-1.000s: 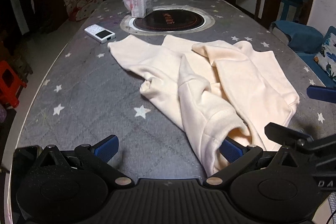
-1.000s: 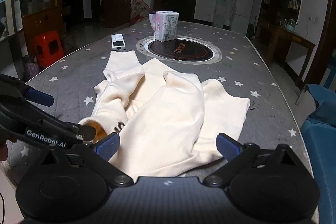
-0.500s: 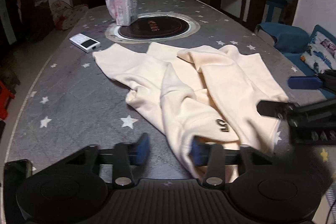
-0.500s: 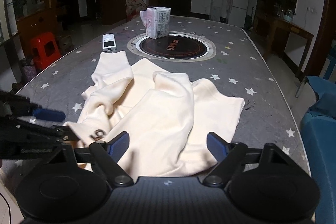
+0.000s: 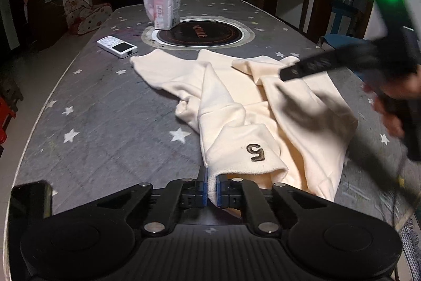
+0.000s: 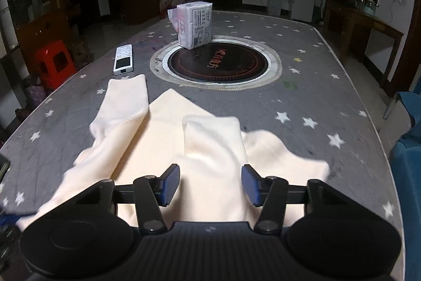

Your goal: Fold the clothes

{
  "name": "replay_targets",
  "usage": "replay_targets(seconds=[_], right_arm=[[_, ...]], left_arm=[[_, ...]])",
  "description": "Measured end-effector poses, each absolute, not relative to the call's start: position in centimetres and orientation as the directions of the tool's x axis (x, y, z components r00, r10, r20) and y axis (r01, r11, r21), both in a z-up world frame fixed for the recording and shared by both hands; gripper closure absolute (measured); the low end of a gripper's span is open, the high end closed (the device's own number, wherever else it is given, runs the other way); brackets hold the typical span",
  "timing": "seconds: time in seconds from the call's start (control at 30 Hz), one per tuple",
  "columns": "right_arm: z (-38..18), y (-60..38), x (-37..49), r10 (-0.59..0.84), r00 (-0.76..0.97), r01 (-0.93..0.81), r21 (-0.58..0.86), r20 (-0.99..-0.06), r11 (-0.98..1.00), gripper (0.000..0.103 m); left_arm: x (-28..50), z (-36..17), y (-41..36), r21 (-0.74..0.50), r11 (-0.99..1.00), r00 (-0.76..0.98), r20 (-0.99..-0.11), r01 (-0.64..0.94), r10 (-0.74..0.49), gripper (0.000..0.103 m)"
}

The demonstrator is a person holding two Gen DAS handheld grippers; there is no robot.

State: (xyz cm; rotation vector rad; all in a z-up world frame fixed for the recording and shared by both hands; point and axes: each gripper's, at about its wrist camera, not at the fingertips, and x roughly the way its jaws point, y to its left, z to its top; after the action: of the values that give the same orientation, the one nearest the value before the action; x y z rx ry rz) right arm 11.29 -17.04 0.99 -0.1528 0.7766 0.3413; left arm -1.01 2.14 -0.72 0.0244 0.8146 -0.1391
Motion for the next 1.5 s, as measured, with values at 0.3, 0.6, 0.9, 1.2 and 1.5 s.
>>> replay_targets(seconds=[0.3,0.6,0.9,1.2,1.5], right_arm=[[-1.8,-13.5,16.2,0.209,0.629,-0.382,-0.063,-0.749,0.922,0.071],[0.8,-16.3,14.1,0.231,0.673,-0.370,-0.049,-0.703,0.928,0.096],[5.1,-24.0,8.3,0.172,0.742,-0.297,-0.088,-0.648,0.951,0.096],[6.0,-30.6,3.4,0.048,0.770,-0.172,-0.134,-0.636,0.976,0.100],[1.7,-29.8,3.3,0.103,0.689,-0.227,-0.078,-0.717,0.971,0.073]], left_arm=[[-3.6,-0.6,4.6,-0.064,0.995,0.661,-0.744,0.083,-0.103,0.096],[-3.7,0.1,5.0,-0.089,0.990,0.648,-0.749,0.108,-0.138,0.057],[-2.2,2.4,5.3,-0.086,0.991,0.693,-0.709,0.098,-0.130,0.052],[1.7,2.4,4.7,-0.067,0.995,0.698,-0.709,0.070,-0.097,0.050],[6.8,1.3,4.7,-0.030,0.999,0.697,-0.716,0.027,-0.040,0.045]])
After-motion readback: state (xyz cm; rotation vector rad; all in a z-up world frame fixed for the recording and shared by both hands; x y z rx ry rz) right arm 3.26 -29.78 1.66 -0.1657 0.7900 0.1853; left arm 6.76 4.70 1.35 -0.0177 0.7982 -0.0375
